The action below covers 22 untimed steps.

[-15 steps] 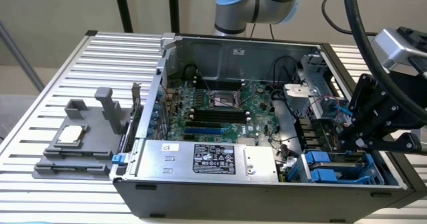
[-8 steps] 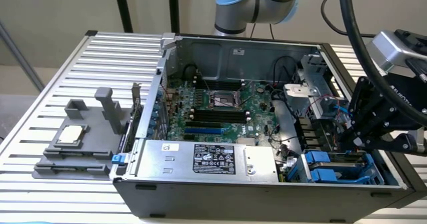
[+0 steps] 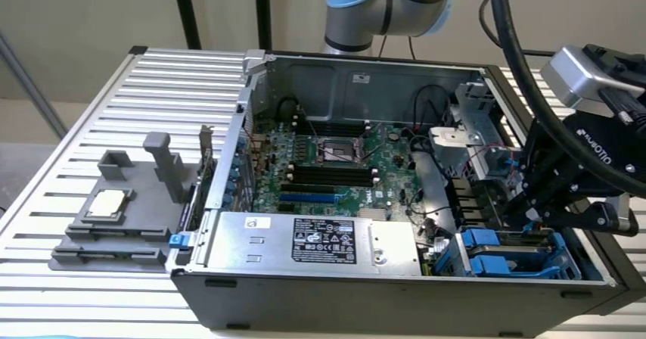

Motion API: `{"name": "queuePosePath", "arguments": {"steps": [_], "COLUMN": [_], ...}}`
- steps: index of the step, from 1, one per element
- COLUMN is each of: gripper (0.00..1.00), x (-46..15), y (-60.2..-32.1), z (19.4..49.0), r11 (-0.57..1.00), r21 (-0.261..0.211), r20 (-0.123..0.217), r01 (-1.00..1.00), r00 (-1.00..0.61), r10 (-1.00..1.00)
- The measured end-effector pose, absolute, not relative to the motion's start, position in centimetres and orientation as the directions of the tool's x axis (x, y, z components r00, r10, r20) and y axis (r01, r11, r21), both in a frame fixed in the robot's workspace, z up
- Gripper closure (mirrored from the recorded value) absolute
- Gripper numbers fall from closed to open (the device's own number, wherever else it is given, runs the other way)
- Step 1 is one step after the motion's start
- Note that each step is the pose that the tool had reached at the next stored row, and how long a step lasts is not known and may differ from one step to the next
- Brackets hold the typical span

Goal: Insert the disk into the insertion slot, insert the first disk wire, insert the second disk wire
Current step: 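Insert the second disk wire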

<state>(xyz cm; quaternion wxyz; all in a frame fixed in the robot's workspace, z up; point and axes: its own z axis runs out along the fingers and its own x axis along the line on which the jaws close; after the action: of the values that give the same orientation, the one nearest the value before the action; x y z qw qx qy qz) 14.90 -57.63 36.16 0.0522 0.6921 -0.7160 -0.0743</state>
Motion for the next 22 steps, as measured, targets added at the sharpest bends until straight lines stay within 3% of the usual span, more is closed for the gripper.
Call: {"name": "queuePosePath", "arguments": {"steps": [22], "gripper": [0.84], "x": [15.2], "y": [-57.6], "z": [34.9], "r11": [0.016], "r21": [0.155], "r20": [-0.029], "r01": [-0.988], "r00": [-0.021], "r10": [-0.999]}}
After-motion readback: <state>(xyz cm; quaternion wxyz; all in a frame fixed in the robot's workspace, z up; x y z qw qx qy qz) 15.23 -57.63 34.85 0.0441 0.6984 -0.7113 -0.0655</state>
